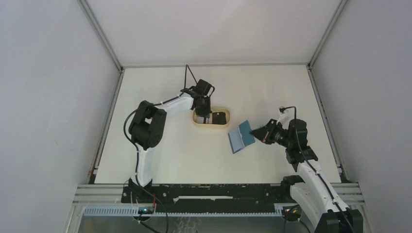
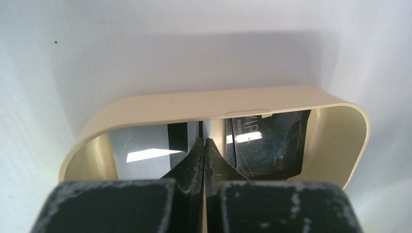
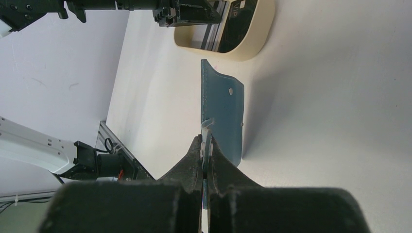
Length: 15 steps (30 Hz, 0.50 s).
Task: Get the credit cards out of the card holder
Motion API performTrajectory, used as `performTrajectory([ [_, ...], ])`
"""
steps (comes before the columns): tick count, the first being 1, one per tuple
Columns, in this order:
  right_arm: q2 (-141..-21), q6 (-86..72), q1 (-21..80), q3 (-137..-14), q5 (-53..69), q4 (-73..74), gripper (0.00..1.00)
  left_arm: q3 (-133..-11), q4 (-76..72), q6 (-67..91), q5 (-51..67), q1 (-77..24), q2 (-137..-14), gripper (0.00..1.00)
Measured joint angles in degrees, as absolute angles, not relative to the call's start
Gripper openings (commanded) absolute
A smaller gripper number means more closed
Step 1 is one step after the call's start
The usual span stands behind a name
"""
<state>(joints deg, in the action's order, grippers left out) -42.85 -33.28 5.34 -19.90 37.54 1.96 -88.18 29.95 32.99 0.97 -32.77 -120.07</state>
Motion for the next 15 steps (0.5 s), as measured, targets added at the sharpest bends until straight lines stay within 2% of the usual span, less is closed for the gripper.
performTrajectory([
  [15,-43.4,-33.3,5.3,-19.9,37.5,1.9,0.01,-89.0,31.9,32.9,-1.4,-35.9,-120.3,0.00],
])
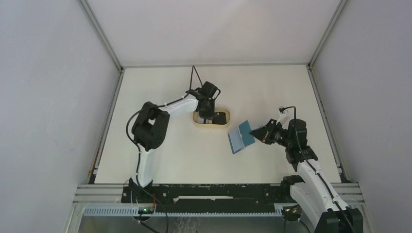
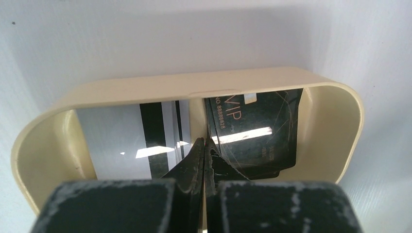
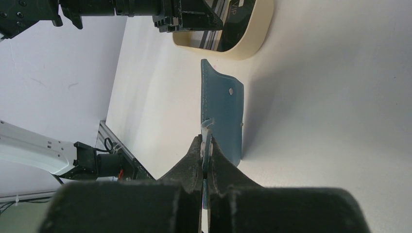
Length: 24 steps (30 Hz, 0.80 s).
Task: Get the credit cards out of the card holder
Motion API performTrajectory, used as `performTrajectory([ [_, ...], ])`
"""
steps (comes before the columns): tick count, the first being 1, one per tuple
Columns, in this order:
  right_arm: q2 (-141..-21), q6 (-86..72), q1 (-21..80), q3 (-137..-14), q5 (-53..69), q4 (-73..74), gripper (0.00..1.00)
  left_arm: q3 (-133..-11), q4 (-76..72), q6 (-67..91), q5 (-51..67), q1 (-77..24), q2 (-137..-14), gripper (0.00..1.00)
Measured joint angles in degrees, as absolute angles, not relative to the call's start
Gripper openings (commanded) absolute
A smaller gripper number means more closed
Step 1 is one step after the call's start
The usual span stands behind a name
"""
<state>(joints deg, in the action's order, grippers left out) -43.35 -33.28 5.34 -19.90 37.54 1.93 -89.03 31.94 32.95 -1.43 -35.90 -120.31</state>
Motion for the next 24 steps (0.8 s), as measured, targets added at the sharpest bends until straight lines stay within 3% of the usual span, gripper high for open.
performTrajectory([
  [6,-43.4,-33.3,5.3,-19.9,37.5,2.0,0.01,-91.3,32.9,33.0,-2.5,-36.0,-121.7,0.01],
  [11,-43.4,-33.3,5.3,-19.9,37.5,2.0,0.09,-92.4,34.0,32.9,-3.5,-36.0,-122.4,0.08],
  [16,-43.4,-33.3,5.3,-19.9,37.5,2.0,0.10,-93.1,34.3,33.0,-4.1,-36.1,-122.9,0.12],
  [24,-43.4,-33.3,5.3,-19.9,37.5,2.0,0.12,-93.4,34.5,32.9,-4.3,-36.1,-123.0,0.32],
])
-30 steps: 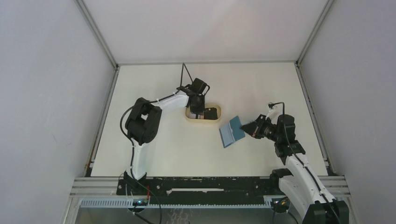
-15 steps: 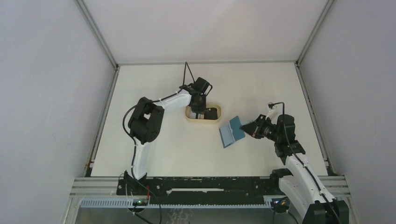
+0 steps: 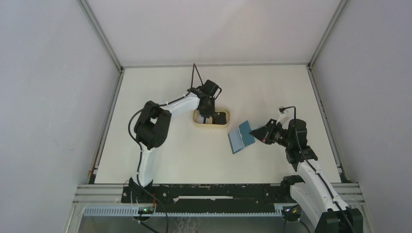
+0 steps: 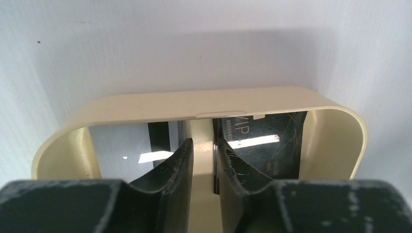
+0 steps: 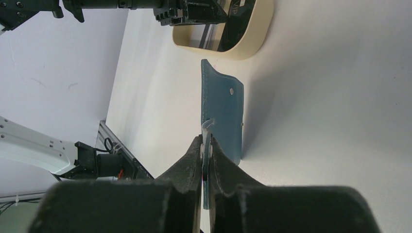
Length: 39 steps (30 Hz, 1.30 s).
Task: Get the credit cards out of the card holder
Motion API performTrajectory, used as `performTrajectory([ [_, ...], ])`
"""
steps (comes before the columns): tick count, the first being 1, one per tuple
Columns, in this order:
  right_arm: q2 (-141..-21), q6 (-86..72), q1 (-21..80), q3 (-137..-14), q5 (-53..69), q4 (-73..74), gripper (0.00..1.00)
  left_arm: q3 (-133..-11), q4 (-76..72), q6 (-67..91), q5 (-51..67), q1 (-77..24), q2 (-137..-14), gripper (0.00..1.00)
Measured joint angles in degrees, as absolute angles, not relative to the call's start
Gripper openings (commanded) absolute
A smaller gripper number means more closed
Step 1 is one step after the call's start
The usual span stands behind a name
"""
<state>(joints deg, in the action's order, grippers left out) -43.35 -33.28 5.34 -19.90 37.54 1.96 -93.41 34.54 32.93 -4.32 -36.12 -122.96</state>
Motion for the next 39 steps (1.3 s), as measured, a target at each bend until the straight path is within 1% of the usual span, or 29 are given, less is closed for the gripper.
performTrajectory([
  [3,-43.4,-33.3,5.3,-19.9,37.5,2.0,0.13,-93.4,34.6,32.9,-4.4,-36.2,-123.0,0.36],
  [9,-43.4,-33.3,5.3,-19.9,37.5,2.0,0.14,-93.4,34.5,33.0,-4.4,-36.3,-123.0,0.39],
  [23,-43.4,-33.3,5.4,-19.9,37.5,2.0,0.15,-93.4,34.7,32.5,-4.4,-36.4,-122.8,0.39],
  [30,-43.3,-33.3,5.4,-19.9,37.5,2.0,0.15,-93.4,37.6,31.0,-4.8,-36.4,-120.2,0.40],
  [31,-43.3,-33.3,5.4,-19.9,37.5,2.0,0.16,-93.4,38.0,30.9,-4.8,-36.4,-119.3,0.40],
  [34,-43.3,-33.3,5.4,-19.9,37.6,2.0,0.24,-93.4,38.3,30.5,-4.3,-36.4,-115.9,0.43],
  [37,-43.3,-33.3,5.4,-19.9,37.6,2.0,0.29,-93.4,37.4,30.3,-2.8,-36.3,-111.3,0.48],
  [39,-43.3,-33.3,5.4,-19.9,37.6,2.0,0.31,-92.3,35.1,30.0,-1.4,-36.1,-107.2,0.54],
])
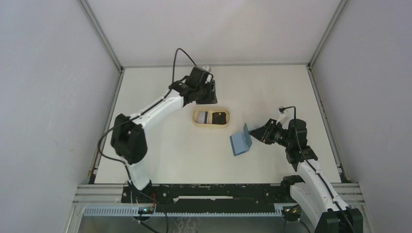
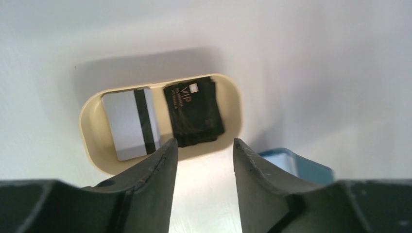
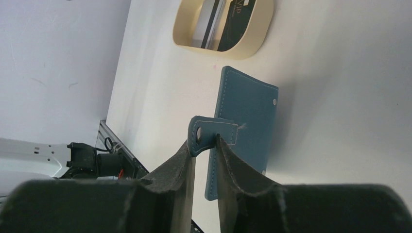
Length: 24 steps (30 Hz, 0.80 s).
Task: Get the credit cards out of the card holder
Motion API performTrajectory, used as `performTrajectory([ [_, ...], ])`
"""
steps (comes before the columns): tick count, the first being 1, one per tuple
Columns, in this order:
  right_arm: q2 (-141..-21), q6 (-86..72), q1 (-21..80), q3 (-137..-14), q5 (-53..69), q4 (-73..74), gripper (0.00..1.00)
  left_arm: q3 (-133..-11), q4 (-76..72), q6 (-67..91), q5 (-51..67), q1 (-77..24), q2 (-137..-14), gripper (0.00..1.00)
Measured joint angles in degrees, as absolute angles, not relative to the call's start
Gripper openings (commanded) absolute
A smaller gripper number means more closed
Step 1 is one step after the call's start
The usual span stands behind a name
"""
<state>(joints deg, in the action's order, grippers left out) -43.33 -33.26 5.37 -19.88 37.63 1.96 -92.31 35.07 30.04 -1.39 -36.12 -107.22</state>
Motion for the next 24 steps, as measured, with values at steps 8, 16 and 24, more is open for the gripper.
performTrajectory([
  [8,-43.7,-33.2,5.5,-19.9,37.6,1.9,0.48,-78.8,23.9,29.9,2.3,-32.6,-89.1,0.80],
  [16,-48.2,-33.0,10.1,-19.9,35.7,1.1,0.68,-59.0,13.0,30.1,3.8,-27.5,-77.3,1.00],
  [24,-51.3,-32.6,11.7,-22.0,28.2,2.9,0.71,-47.5,4.8,30.2,5.3,-26.1,-68.4,1.00],
])
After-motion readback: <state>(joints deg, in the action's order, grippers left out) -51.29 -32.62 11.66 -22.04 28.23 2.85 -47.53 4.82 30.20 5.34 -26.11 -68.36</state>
